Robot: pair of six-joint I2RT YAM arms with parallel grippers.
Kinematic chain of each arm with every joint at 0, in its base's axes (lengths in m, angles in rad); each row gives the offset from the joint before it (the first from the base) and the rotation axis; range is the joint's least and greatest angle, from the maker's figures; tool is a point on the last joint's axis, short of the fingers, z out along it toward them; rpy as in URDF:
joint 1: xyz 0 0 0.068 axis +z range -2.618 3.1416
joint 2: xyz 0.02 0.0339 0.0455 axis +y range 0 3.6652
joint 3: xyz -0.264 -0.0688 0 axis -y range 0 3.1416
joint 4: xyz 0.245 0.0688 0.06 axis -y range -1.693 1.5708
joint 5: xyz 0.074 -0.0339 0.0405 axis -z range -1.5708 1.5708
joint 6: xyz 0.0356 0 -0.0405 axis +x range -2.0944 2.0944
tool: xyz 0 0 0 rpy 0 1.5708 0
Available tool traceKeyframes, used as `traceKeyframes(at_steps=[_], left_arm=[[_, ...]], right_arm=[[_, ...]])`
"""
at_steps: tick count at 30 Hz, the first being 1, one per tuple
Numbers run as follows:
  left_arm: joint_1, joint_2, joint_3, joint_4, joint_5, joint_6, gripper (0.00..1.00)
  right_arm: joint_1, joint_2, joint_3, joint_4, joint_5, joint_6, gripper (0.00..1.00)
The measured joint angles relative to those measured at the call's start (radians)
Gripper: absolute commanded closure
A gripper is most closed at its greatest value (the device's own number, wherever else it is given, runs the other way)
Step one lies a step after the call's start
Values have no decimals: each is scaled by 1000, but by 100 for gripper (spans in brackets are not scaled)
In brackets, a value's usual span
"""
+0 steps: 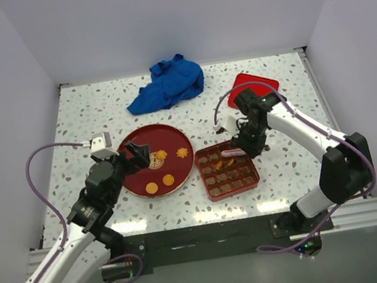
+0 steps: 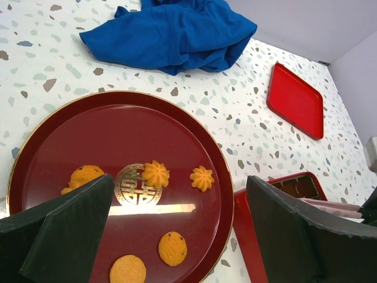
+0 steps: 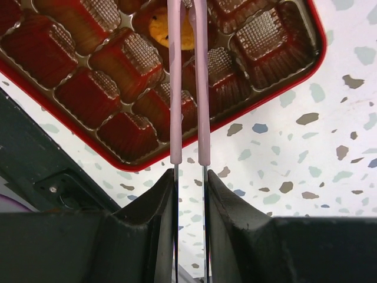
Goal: Pack the cookies
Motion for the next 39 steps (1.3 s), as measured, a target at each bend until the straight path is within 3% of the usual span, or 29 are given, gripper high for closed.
traceKeyframes(at_steps=[11, 16, 28, 33, 39], left_arm=[[0, -2, 0, -2, -2, 0, 0], [0, -8, 0, -10, -8, 1, 0], [0, -78, 0, -124, -65, -45, 0], [0, -114, 0, -195, -102, -74, 0], [0, -131, 0, -234, -124, -88, 0]], right_arm=[[8, -20, 96, -7, -83, -45, 75], [127, -33, 102, -5, -122, -83, 74], [415, 369, 409, 140, -52, -76, 67], [440, 510, 507, 214, 16, 7, 65], [428, 534, 520, 262, 90, 74, 63]])
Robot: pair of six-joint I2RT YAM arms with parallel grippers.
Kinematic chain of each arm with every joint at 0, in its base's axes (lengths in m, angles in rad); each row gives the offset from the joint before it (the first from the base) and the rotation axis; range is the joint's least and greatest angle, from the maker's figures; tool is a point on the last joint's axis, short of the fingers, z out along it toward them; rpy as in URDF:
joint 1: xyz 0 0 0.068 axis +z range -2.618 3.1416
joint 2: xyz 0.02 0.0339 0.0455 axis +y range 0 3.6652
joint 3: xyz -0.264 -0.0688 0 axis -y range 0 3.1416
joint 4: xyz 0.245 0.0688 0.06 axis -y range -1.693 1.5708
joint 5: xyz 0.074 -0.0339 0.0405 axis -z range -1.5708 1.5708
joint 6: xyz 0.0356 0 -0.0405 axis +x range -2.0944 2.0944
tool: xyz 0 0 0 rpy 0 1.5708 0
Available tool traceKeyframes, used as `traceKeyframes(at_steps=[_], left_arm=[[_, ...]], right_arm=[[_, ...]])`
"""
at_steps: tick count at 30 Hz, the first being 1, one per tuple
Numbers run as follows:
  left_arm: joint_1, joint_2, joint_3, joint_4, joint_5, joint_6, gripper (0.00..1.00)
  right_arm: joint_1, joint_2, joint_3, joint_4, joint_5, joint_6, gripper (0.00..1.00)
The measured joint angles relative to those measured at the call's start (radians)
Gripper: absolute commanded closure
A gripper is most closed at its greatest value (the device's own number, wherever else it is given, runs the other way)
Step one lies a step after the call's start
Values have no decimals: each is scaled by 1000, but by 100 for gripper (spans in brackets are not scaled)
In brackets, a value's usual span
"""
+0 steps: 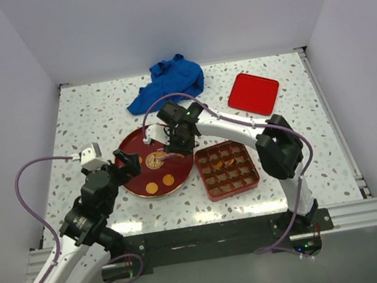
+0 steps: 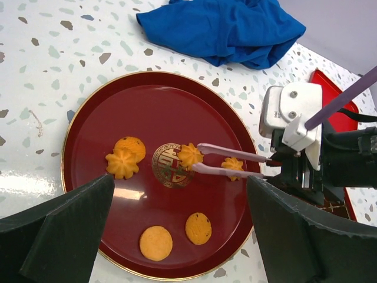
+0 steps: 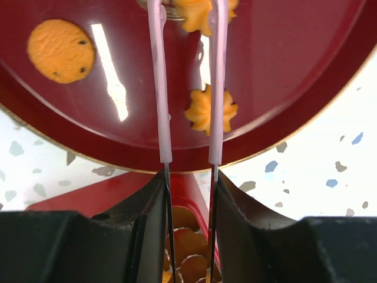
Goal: Pack the cookies
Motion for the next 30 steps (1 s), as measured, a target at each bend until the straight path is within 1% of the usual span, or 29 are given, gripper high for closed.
traceKeyframes(at_steps=[6, 15, 20, 25, 30], left_arm=[[0, 2, 0, -8, -7, -2, 0], [0, 14, 0, -6, -7, -2, 0], [0, 17, 0, -6, -7, -1, 0], [0, 22, 0, -5, -7, -1, 0], [0, 27, 0, -5, -7, -1, 0]], right_arm=[[-5, 0, 0, 20, 42, 32, 61], [-6, 33, 0, 27, 43, 51, 56], [-6, 59, 0, 26, 43, 58, 56], [-6, 65, 8, 25, 42, 64, 58], [-6, 71, 17, 24, 41, 66, 65]])
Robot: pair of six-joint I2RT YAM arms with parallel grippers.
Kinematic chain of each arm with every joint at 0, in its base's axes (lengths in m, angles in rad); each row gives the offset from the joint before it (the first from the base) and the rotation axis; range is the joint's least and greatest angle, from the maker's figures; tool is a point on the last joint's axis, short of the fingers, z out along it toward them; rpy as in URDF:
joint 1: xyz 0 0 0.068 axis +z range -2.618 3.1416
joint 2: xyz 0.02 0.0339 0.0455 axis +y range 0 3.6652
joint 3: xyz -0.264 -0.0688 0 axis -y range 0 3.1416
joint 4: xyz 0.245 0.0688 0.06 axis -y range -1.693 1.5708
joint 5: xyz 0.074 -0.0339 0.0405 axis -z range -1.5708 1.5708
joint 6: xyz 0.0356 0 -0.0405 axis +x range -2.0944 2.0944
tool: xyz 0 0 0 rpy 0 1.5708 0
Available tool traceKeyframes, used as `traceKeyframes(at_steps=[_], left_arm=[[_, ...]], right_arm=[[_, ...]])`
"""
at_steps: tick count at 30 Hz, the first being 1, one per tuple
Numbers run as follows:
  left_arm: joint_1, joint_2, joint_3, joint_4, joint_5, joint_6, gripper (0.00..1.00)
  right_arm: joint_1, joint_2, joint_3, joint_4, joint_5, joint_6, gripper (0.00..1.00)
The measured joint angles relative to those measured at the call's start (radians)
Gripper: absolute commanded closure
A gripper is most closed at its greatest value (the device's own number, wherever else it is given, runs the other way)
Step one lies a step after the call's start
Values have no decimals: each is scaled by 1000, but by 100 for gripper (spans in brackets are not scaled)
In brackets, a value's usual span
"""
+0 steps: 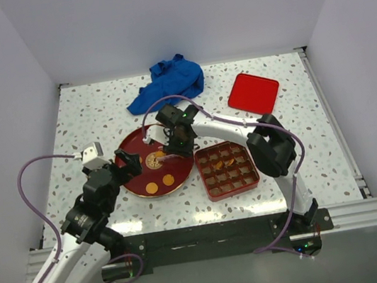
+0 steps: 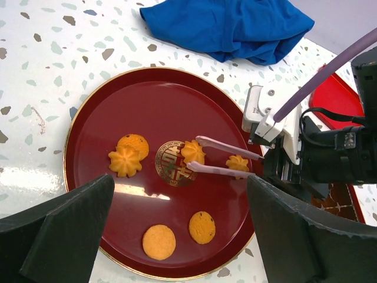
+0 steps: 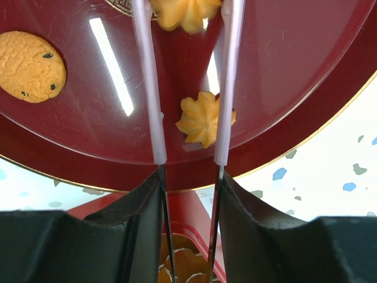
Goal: Pack the cookies
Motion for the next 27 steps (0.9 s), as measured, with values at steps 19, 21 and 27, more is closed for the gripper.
traceKeyframes(at_steps=[19, 21, 27], left_arm=[[0, 2, 0, 1, 0, 0, 0], [0, 2, 0, 1, 0, 1, 0], [0, 2, 0, 2, 0, 3, 0]], right_arm=[[-2, -35, 11, -32, -55, -7, 81], [-5, -78, -8, -36, -63, -16, 81], [-45, -278, -81, -87, -107, -56, 81]])
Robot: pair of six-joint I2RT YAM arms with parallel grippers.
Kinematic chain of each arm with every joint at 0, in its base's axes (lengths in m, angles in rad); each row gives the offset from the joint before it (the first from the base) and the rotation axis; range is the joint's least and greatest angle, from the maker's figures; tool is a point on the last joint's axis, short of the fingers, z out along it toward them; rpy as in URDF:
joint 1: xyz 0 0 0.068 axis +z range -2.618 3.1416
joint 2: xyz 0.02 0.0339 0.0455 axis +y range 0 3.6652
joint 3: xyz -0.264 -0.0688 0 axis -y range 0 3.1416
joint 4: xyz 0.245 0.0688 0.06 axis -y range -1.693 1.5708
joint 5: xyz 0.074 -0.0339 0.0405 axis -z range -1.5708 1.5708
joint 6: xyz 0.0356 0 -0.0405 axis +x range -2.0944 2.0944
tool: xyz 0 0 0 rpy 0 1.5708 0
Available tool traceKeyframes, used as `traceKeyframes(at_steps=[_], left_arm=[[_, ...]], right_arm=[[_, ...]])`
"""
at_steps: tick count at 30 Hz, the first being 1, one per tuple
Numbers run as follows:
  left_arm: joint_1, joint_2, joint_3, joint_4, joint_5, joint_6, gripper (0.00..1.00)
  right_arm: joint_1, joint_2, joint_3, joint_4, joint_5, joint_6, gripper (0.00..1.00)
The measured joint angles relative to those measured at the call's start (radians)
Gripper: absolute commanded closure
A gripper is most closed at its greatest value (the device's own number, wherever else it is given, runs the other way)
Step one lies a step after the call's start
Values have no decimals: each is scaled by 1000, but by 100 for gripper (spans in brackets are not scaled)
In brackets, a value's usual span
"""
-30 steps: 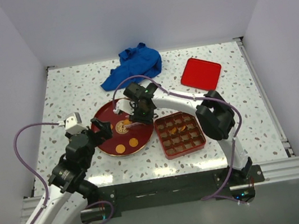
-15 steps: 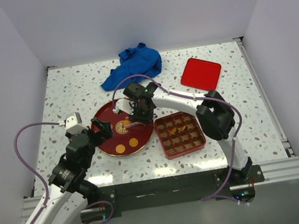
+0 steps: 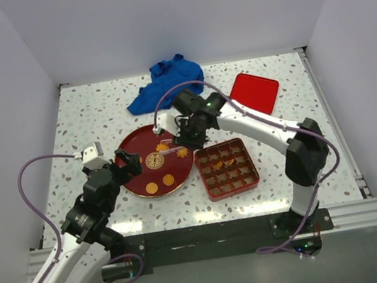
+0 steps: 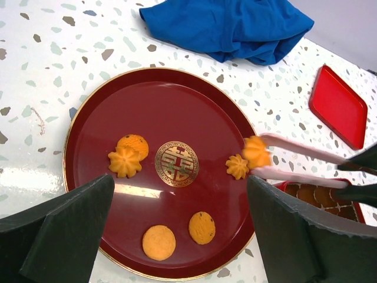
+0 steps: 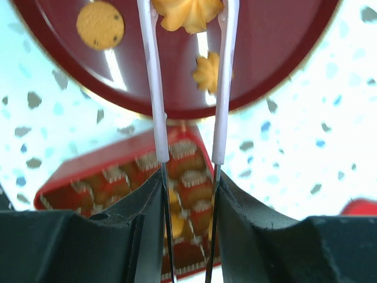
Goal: Pack the cookies
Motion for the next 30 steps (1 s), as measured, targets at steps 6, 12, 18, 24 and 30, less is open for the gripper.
traceKeyframes(at_steps=[6, 12, 18, 24, 30], left_arm=[[0, 8, 0, 27, 2, 0, 0], [0, 50, 0, 74, 24, 7, 0], [0, 107, 0, 131, 59, 14, 0], [0, 143, 0, 168, 92, 20, 0], [0, 122, 0, 176, 102, 19, 0]], right_arm=[[-125, -219, -129, -77, -24, -42, 81], [-270, -430, -322, -189, -17, -77, 81], [-404, -546, -463, -257, 9, -88, 80], [-420, -499, -487, -248, 29, -84, 79], [-420, -401, -464, -229, 26, -77, 78]])
